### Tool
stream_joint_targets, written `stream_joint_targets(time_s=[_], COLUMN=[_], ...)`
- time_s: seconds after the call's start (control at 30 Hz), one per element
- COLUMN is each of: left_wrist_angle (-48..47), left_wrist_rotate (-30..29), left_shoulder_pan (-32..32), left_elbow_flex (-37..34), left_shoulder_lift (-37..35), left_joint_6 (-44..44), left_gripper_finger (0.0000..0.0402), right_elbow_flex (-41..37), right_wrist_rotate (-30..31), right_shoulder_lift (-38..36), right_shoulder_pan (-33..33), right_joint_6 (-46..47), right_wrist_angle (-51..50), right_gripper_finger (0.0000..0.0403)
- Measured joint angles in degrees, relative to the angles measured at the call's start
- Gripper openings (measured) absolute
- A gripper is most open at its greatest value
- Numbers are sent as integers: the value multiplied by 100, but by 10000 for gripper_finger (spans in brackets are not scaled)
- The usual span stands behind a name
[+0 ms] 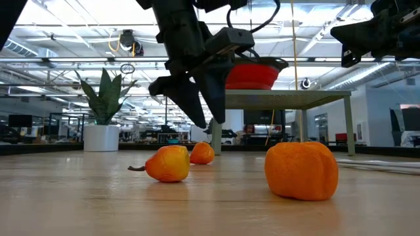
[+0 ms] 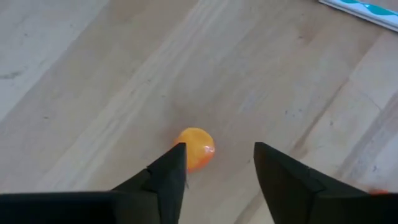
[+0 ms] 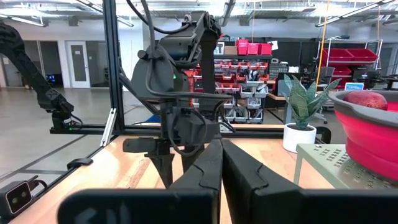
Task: Pick & Place Fruit
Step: Put the yellow orange peach into the red basket on the shelf
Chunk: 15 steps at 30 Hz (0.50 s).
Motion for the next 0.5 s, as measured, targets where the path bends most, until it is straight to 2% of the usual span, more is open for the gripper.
stream_joint_targets(time_s=[0.23, 0.5], left_wrist_angle=[-25, 89], left_wrist_rotate=[9, 182], left_shoulder_pan=[7, -13], left_elbow_flex=[-77, -436], left_shoulder_lift=[0, -7], left_joint_6=[31, 232], left_gripper_finger=[222, 225], right_elbow_flex=[0, 0], right_wrist_rotate=[0, 0], right_shoulder_lift=[2, 2], right_shoulder_pan=[1, 1], right_joint_6=[0, 0], right_wrist_angle=[0, -2], right_gripper_finger=[0, 0])
